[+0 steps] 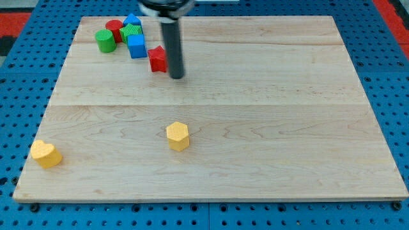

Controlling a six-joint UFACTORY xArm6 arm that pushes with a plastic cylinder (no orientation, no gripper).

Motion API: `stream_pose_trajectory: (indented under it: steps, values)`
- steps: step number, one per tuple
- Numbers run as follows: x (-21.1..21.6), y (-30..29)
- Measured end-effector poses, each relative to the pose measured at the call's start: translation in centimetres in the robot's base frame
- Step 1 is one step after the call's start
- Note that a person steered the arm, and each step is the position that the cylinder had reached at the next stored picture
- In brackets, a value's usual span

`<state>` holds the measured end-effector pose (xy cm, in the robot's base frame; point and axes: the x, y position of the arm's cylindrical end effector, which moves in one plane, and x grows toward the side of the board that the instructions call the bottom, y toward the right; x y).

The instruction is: Move the red star between the blue cube and green circle

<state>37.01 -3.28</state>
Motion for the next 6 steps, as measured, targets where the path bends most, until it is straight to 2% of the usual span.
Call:
stream_pose_trajectory:
  steps: [1,3,4,5,6]
  values:
    - [-2.7,2.9]
    - [-2.7,-9.0]
    - [-2.7,-12.7]
    - [-3.9,-13.0]
    - [-1.2,-1.3]
